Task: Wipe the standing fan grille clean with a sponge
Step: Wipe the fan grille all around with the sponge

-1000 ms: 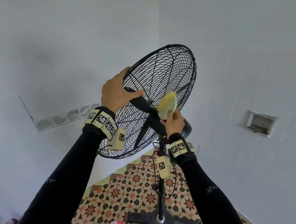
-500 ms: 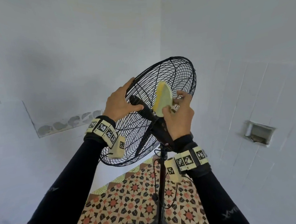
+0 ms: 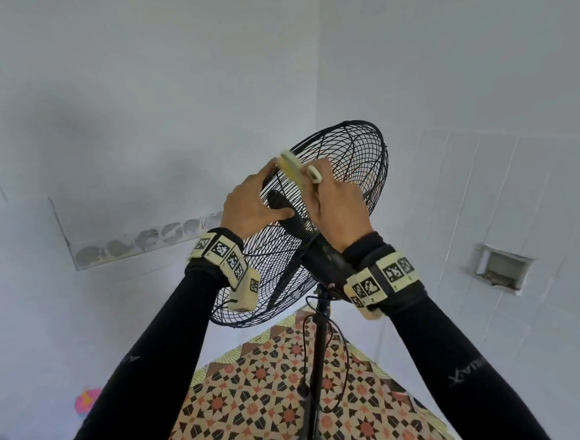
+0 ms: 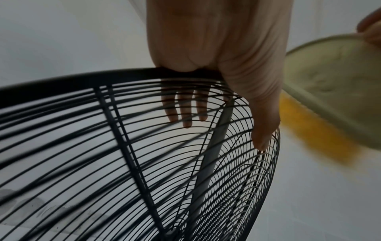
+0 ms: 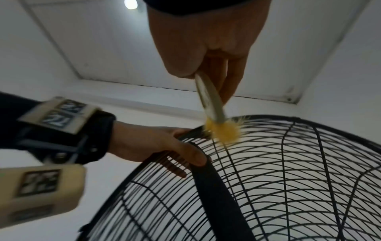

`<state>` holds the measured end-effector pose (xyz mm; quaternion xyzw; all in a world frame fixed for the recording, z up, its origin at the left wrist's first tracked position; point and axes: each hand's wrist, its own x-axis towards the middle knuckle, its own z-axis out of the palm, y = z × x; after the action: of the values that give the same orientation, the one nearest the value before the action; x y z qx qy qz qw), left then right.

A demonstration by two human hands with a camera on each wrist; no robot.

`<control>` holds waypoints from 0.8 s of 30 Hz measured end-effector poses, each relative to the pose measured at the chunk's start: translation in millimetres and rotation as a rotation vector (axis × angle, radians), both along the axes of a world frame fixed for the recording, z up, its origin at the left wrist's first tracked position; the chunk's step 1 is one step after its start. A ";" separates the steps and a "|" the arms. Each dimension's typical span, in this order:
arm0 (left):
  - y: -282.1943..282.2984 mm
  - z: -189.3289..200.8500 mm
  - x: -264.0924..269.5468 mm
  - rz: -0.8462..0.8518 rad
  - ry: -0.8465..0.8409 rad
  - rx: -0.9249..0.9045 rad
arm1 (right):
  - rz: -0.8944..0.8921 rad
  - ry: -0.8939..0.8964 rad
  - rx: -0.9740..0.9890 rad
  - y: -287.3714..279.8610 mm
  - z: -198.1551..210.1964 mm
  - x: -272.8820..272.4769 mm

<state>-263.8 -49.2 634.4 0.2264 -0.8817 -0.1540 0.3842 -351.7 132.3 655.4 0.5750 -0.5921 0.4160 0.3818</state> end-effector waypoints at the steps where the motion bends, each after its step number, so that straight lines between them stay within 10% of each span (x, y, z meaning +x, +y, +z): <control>1: -0.8 0.0 -0.4 -0.002 0.005 -0.001 | -0.014 -0.005 -0.010 3.9 -5.5 -1.7; 24: 0.8 -2.2 -1.1 0.017 0.013 -0.014 | 0.276 -0.003 -0.081 0.8 -42.9 -30.8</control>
<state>-264.9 -48.5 632.2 0.2299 -0.8783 -0.1460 0.3930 -382.5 133.1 612.5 0.6344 -0.4906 0.4891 0.3430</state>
